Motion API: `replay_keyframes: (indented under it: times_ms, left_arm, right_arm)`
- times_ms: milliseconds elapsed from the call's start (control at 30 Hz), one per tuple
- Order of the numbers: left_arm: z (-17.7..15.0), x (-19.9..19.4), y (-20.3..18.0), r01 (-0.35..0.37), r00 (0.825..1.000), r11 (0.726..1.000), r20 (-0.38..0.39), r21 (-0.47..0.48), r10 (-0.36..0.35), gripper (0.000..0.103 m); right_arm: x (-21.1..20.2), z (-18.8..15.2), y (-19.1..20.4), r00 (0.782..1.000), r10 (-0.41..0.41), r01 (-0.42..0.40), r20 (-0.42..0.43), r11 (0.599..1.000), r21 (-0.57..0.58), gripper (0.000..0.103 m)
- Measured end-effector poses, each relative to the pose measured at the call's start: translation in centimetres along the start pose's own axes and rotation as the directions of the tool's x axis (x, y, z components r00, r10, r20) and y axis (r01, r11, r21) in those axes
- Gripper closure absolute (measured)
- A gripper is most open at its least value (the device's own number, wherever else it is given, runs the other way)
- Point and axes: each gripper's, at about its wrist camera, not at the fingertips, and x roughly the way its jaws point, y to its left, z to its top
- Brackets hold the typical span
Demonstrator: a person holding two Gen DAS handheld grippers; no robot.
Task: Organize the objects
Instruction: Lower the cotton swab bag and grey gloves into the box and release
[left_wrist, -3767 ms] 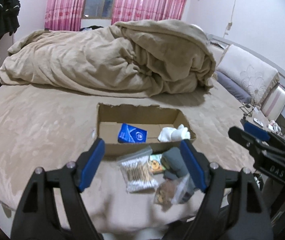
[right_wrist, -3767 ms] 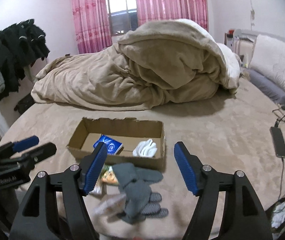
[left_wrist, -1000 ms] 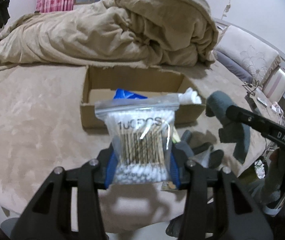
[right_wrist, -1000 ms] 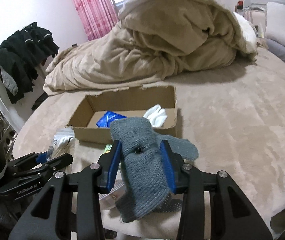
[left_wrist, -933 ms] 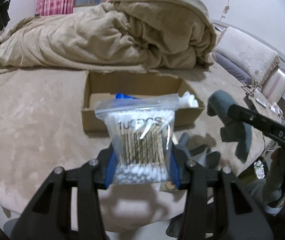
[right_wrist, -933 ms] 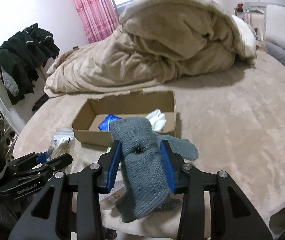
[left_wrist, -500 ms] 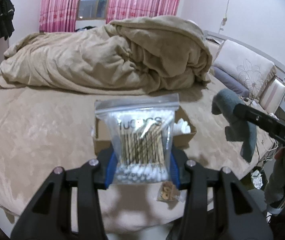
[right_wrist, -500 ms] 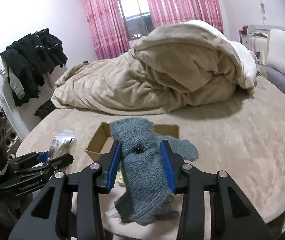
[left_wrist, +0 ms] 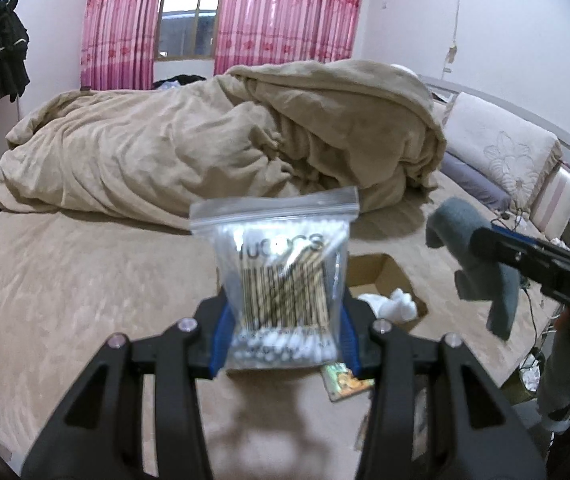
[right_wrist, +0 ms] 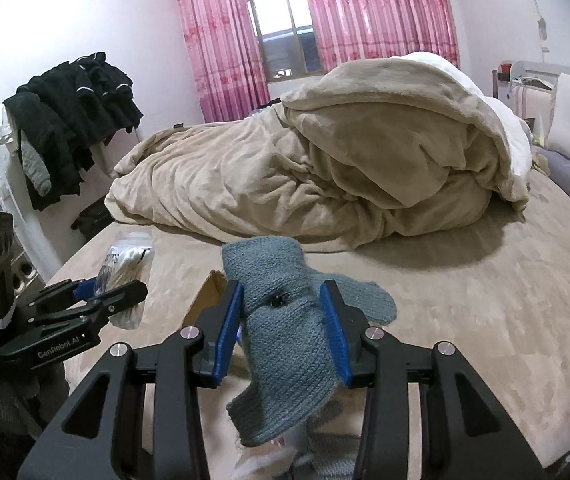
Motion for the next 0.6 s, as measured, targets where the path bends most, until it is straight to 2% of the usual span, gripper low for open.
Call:
replay_keyframes:
  times_ms: [233, 500, 600]
  left_arm:
    - [-0.8, 5.4, 1.0, 0.014, 0.998, 1.000, -0.060, 0.001, -0.014, 0.058]
    - [-2.5, 11.2, 2.0, 0.015, 0.990, 1.000, -0.140, -0.004, -0.015, 0.058]
    - [-3.0, 12.3, 2.0, 0.018, 0.987, 1.000, -0.158, 0.002, -0.017, 0.058]
  right_arm:
    - [4.6, 0.1, -0.6, 0.999, -0.017, 0.017, -0.038, 1.000, 0.004, 0.061]
    - [10.7, -1.9, -1.4, 0.992, -0.037, 0.038, -0.123, 0.999, 0.005, 0.061]
    - [12.6, -2.7, -1.4, 0.988, -0.046, 0.045, -0.149, 0.999, -0.008, 0.061]
